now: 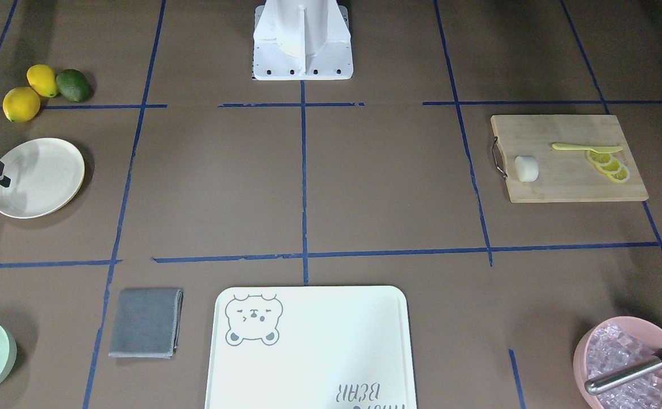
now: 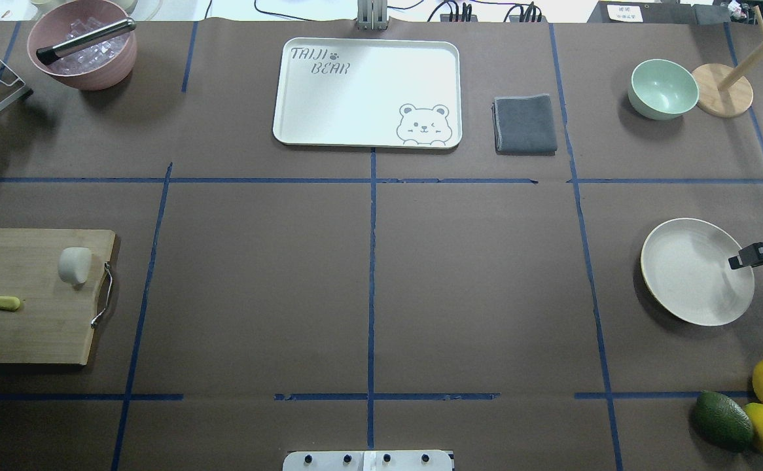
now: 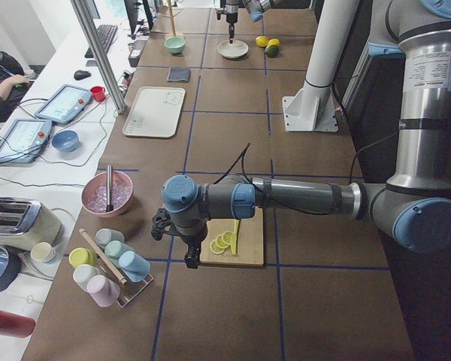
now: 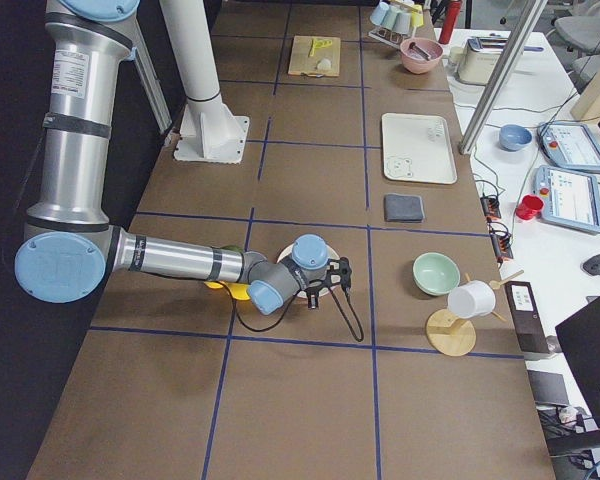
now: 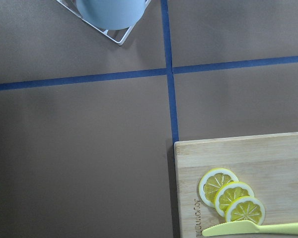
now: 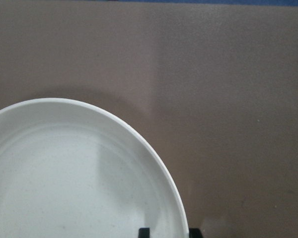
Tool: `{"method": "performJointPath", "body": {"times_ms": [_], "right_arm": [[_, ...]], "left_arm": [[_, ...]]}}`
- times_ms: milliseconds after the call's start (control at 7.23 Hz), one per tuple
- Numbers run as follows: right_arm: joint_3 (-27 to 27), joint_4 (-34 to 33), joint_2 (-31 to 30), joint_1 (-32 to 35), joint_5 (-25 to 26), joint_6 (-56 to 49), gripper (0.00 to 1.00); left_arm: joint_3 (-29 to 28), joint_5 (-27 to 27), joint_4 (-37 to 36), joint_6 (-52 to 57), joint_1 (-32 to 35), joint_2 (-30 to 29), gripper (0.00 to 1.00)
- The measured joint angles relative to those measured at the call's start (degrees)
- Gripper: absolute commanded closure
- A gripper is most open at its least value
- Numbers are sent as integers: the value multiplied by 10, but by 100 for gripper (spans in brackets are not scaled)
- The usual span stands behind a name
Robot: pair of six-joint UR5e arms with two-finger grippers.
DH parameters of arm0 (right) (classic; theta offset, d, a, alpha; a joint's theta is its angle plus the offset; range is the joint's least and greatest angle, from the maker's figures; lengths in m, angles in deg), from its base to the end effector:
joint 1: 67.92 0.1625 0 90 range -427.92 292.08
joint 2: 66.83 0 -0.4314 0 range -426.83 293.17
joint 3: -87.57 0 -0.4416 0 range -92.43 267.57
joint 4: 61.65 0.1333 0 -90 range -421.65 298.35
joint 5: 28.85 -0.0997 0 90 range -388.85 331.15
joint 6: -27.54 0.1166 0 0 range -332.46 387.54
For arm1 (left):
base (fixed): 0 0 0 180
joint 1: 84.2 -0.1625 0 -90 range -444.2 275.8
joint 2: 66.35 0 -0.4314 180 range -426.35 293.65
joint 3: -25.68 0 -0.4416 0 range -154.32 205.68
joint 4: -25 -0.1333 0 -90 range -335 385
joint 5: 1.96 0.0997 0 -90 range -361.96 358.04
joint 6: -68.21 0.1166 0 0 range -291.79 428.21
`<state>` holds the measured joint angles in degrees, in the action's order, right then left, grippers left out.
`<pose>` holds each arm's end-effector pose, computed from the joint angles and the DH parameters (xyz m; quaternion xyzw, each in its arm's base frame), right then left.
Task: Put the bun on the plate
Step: 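Grip the plate rim with the right gripper and drag it toward the table center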
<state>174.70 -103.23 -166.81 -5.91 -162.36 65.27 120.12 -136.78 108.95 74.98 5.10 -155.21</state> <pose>-0.1813 -0.4541 0.6964 0.0468 -0.4504 -0.0377 0.8908 -0.0447 -0.5285 0.6558 -0.0020 0.3818 0.0511 0.9228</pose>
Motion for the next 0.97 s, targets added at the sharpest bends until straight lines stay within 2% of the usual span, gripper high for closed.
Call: {"method": "performJointPath", "body": {"times_ms": [415, 691, 968], "right_arm": [[14, -1, -5, -1, -5, 0, 100], [34, -4, 2, -3, -30, 10, 100], [52, -4, 43, -22, -34, 101, 100]], "left_arm": [[-1, 0, 1, 0, -1, 0, 0], [-1, 0, 1, 0, -2, 0, 0], [-2, 0, 2, 0, -2, 0, 0]]}}
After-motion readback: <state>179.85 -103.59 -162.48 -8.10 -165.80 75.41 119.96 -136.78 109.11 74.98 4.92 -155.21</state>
